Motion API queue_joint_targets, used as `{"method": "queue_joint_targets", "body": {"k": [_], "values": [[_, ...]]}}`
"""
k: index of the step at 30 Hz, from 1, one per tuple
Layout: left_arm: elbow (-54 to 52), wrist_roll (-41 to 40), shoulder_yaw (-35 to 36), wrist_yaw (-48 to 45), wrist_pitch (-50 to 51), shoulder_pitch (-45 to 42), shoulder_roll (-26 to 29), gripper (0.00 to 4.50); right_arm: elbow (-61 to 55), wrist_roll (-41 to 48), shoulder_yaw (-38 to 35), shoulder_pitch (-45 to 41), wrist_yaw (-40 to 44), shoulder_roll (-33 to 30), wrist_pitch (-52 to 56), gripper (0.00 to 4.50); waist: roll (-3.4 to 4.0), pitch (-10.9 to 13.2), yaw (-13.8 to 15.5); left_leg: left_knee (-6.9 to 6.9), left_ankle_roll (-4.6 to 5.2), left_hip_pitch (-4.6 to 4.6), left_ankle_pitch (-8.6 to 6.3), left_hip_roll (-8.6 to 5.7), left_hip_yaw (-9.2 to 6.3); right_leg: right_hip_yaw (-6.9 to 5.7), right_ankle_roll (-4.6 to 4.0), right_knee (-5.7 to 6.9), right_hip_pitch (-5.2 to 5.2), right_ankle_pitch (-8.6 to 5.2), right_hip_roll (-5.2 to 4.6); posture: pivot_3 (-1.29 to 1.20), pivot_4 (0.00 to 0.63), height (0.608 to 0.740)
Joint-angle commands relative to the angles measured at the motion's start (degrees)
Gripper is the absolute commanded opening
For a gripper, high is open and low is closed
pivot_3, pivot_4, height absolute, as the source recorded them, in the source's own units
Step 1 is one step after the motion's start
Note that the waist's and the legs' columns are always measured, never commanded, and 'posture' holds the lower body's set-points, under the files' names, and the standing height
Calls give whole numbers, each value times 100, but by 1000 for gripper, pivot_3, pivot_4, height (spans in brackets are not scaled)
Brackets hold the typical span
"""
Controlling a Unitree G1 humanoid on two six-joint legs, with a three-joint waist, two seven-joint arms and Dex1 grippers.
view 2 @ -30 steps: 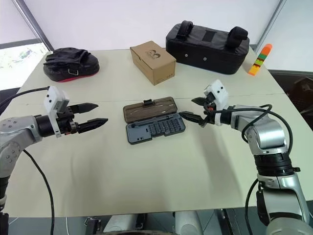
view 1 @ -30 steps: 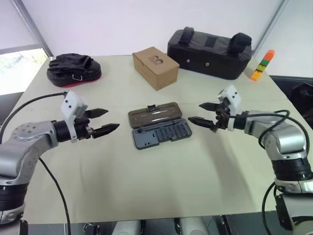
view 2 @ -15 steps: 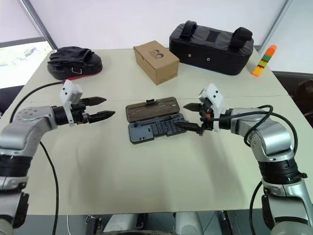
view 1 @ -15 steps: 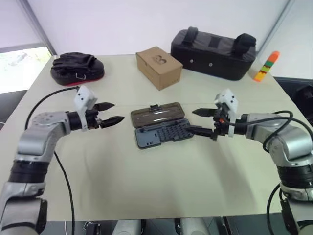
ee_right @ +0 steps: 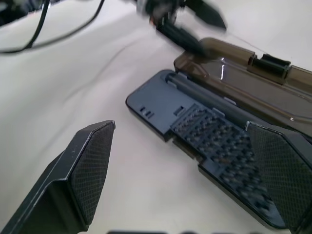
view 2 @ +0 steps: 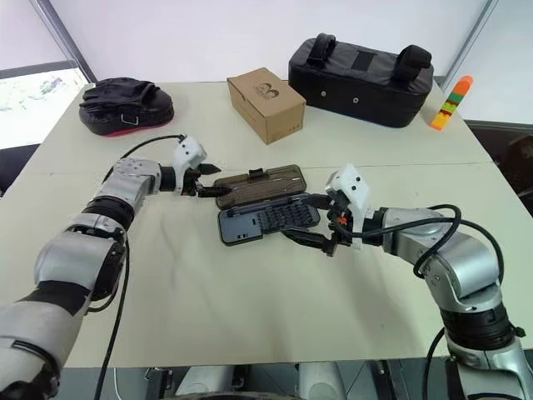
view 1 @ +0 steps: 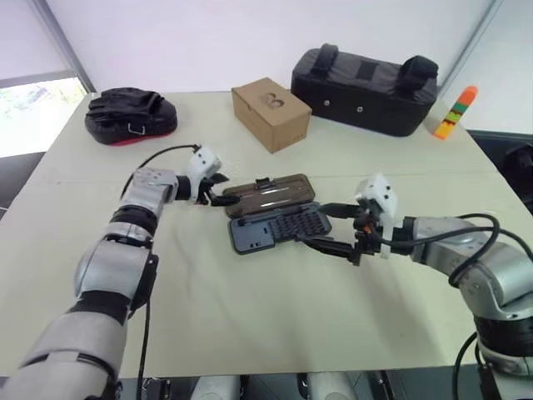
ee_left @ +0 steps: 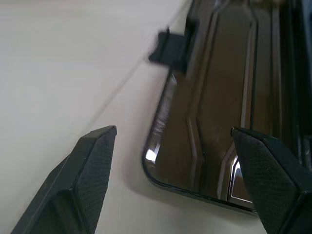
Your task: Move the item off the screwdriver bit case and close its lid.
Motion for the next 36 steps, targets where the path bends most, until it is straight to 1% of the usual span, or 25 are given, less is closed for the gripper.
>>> {"method": "queue_joint_targets", "body": {"k": [1,5,7,9,11,14,15,19,25,26,31,34,36], "values": [[115,386,-64,295,-131,-133,0,3918,-443,213,-237,67,-282,106,41,4500,-2,-1,11,2,0,0,0,2,-1,0,0,1,0,0,0,0,150,740],[216,624,-68,474,-65,6,-38,3918,-745,460,-395,151,-635,249,192,4500,-3,-4,10,2,0,3,0,2,-1,1,0,3,1,0,0,0,150,740],[235,607,23,479,6,38,-70,3404,-827,509,-444,227,-765,246,226,4500,-6,-7,13,2,0,6,0,3,-2,1,0,5,6,0,0,0,150,740],[243,613,75,462,46,48,-93,2668,-877,551,-479,288,-869,231,249,4500,-8,-9,13,2,0,13,0,3,-4,0,0,6,13,0,0,0,150,740],[254,638,126,492,92,45,-122,1625,-916,602,-493,332,-946,217,262,4500,-6,-10,6,3,0,17,0,3,-4,0,0,9,16,0,0,0,150,740],[268,679,195,554,167,19,-152,188,-933,645,-473,346,-1010,195,264,4500,-5,-11,-1,2,0,20,0,3,-4,0,0,11,17,0,1,0,150,740],[272,699,217,582,192,10,-159,41,-930,660,-468,344,-1026,184,261,4500,3,-17,7,2,0,20,0,2,-3,0,0,10,18,0,2,0,150,740],[285,793,249,630,252,-9,-179,41,-886,685,-460,325,-1058,133,237,4500,-1,-21,21,4,1,26,0,2,-5,-1,0,7,29,0,0,0,150,740],[257,1003,164,552,-1,-49,-210,41,-837,690,-460,323,-1121,112,218,4500,-1,-22,20,3,1,39,0,2,-5,-1,1,9,39,0,1,0,150,740],[241,1070,108,413,-127,-54,-195,41,-838,690,-460,338,-1131,111,219,4500,-1,-22,20,3,1,40,0,2,-5,0,1,9,40,0,1,0,150,740],[128,1703,-585,-886,-1287,52,159,41,-837,723,-532,437,-1126,60,235,4500,0,-22,6,2,1,39,-1,1,-3,-1,0,1,40,0,2,0,150,740],[66,1701,-648,-1499,-1702,81,322,41,-809,752,-584,494,-1076,-13,241,4500,0,-22,-16,1,9,37,-5,2,1,2,0,-3,40,0,3,0,150,740],[11,1655,-609,-1692,-1948,85,374,41,-778,780,-620,525,-1016,-89,249,4500,0,-22,-28,1,10,37,-6,4,1,2,1,-5,39,0,3,0,150,740]]}}
